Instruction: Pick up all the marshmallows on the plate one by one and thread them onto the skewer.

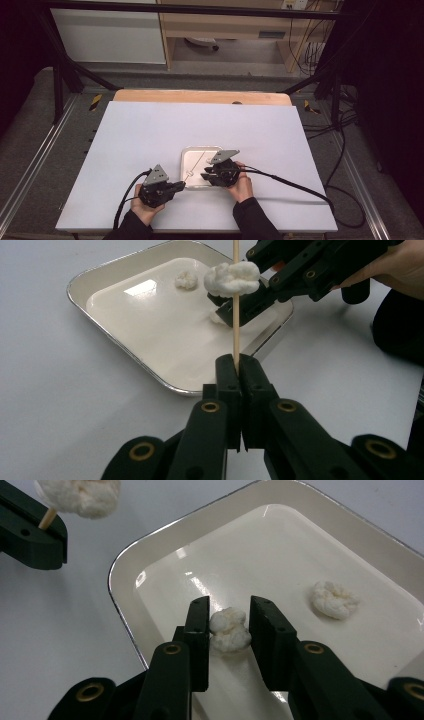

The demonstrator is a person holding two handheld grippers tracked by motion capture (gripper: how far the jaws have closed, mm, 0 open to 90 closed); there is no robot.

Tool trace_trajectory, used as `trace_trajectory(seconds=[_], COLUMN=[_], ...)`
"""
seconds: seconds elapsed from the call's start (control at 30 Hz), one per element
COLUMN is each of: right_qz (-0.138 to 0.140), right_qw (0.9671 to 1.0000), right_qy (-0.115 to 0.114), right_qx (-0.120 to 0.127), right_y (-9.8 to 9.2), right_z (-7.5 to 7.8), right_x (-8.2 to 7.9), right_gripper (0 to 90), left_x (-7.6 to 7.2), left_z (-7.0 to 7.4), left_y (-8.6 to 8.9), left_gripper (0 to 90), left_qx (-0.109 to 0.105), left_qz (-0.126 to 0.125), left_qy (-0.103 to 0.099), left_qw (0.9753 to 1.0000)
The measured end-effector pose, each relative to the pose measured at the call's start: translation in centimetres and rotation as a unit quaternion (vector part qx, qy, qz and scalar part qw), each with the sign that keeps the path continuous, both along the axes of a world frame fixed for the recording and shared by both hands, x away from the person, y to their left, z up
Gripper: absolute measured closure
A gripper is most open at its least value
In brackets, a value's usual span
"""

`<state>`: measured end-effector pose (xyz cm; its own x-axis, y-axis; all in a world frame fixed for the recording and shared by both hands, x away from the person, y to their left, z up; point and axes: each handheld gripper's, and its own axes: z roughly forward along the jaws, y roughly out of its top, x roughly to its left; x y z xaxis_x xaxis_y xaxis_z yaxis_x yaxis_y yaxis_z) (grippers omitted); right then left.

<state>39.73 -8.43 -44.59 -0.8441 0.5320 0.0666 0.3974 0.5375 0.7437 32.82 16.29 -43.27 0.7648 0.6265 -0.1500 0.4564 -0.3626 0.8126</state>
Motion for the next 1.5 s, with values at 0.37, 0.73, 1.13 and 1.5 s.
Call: trace_trajectory(seconds=[0.37, 0.73, 1.13, 1.5], right_qz=[-0.005, -0.007, -0.023, -0.03], right_qw=[0.9993, 0.9981, 0.9947, 0.9919], right_qy=[0.016, 0.018, 0.028, 0.021], right_qx=[0.034, 0.059, 0.096, 0.122], right_y=[-0.9, -1.8, -3.8, -5.0], right_z=[2.2, 3.7, 5.0, 6.7], right_x=[-0.2, -0.6, -0.6, -0.6], right_gripper=[70.9, 71.3, 71.3, 71.7], left_x=[-0.1, -0.1, -0.2, -0.3], left_z=[0.0, 0.1, 0.1, 0.1], left_y=[0.0, -0.1, -0.2, -0.2], left_gripper=[88.6, 88.6, 88.6, 88.6], left_qx=[-0.001, -0.002, -0.005, -0.005], left_qz=[-0.001, -0.003, -0.006, -0.009], left_qy=[-0.001, -0.002, -0.004, -0.005], left_qw=[1.0, 1.0, 1.0, 0.9999])
